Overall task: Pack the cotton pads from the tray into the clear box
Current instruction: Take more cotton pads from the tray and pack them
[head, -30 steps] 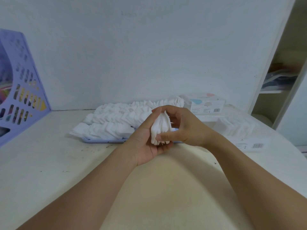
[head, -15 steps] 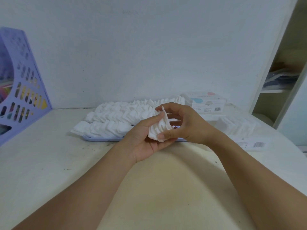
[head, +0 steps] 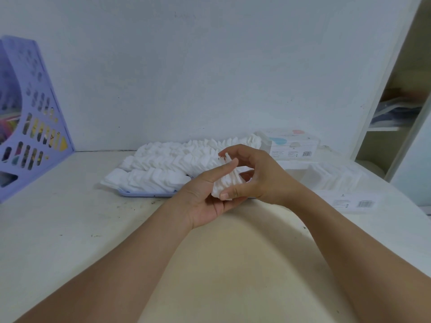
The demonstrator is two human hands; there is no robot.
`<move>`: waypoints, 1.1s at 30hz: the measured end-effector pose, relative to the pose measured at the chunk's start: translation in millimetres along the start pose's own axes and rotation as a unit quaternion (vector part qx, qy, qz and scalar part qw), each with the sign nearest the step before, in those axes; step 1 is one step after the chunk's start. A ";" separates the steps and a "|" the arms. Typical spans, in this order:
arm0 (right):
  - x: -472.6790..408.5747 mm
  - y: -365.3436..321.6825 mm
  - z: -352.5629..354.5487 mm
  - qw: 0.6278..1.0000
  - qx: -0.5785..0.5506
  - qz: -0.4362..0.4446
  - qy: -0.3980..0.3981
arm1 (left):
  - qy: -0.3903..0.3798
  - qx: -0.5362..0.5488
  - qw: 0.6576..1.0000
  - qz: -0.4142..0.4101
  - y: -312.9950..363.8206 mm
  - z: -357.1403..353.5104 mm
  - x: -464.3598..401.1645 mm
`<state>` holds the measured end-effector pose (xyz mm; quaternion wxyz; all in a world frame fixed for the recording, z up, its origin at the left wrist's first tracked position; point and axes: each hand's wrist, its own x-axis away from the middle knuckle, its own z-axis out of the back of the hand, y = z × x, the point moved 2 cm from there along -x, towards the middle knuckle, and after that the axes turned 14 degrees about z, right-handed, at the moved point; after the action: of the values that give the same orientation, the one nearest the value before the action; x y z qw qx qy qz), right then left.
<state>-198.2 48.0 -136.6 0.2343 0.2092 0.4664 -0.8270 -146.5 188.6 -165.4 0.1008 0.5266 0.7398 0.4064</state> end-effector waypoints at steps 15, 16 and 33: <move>0.9 -1.1 20.5 0.998 -0.049 -0.005 -0.027 | 0.025 -0.038 0.999 0.014 2.2 3.4 0.6; 0.9 0.2 20.1 0.999 -0.046 -0.003 -0.013 | 0.034 -0.033 0.999 0.011 2.3 3.2 0.7; -3.0 4.1 17.2 0.999 -0.034 0.031 0.027 | 0.030 0.010 0.999 -0.005 4.5 6.3 -1.5</move>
<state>-195.6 31.8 -129.4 0.2547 0.2375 0.4938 -0.7968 -139.1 190.9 -166.7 0.0755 0.5118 0.7489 0.4142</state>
